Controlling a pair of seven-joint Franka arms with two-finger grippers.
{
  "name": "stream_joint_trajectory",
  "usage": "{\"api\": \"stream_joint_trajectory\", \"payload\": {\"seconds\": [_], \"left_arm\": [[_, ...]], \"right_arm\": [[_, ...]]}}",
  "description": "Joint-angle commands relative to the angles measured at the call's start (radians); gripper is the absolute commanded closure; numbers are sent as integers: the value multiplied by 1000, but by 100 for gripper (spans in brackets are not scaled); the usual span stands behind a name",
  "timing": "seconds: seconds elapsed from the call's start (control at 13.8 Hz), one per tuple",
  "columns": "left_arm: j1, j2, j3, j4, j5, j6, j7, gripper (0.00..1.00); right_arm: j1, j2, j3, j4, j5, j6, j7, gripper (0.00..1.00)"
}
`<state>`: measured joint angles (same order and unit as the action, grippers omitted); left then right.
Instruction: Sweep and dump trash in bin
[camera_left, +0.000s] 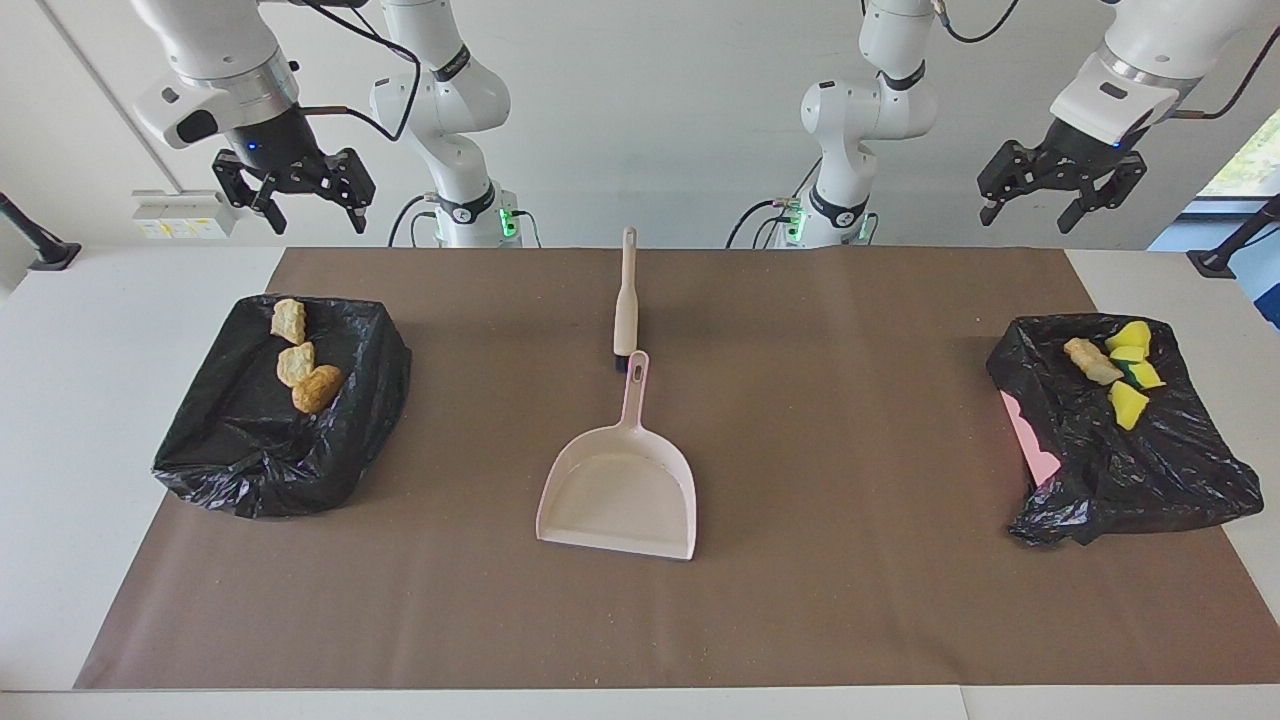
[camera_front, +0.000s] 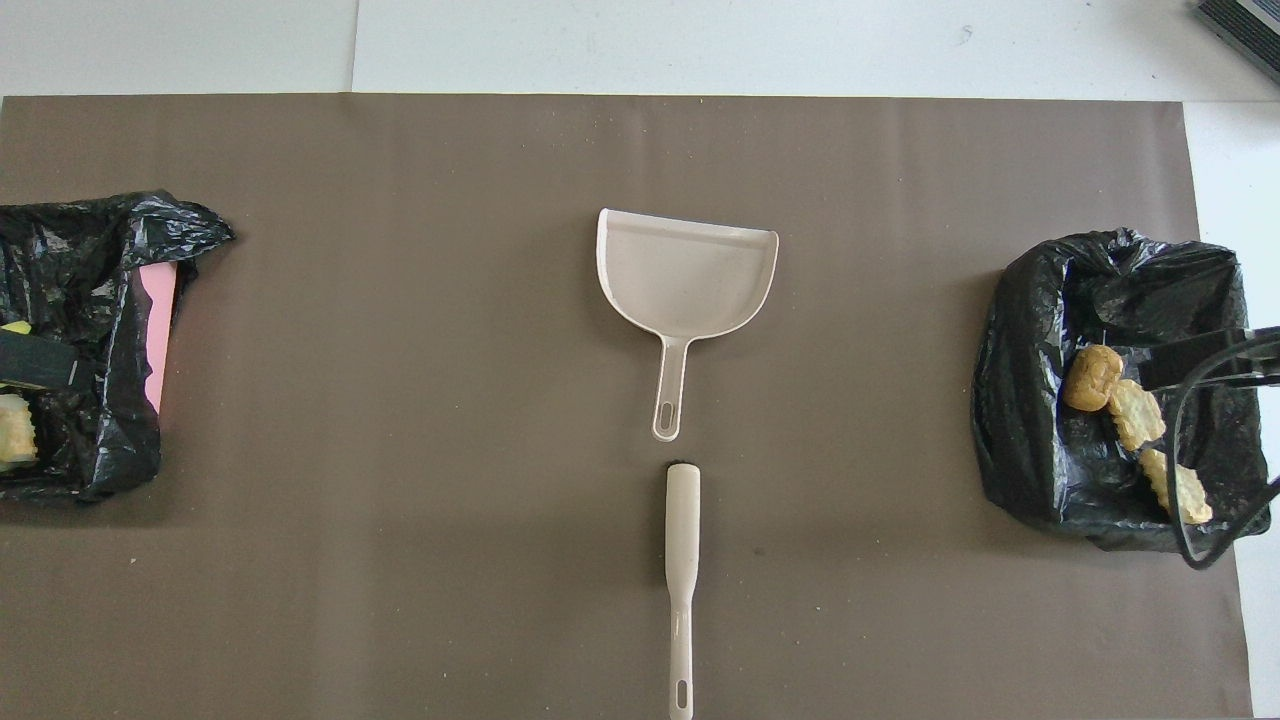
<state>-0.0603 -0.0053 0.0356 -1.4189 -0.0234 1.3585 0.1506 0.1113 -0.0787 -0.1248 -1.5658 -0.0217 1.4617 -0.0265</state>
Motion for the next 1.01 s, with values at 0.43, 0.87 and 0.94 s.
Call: {"api": "stream_joint_trajectory", "payload": {"seconds": [0.43, 0.87, 0.94], "left_arm": [[13, -56, -17, -64, -10, 4, 30, 0], [19, -56, -17, -66, -10, 7, 26, 0], [19, -56, -17, -66, -9, 7, 26, 0]], "right_arm": [[-7, -29, 8, -36, 6, 17, -23, 0], [-2, -29, 10, -36, 6, 19, -20, 0], [-2, -27, 10, -34, 5, 20, -21, 0]]}}
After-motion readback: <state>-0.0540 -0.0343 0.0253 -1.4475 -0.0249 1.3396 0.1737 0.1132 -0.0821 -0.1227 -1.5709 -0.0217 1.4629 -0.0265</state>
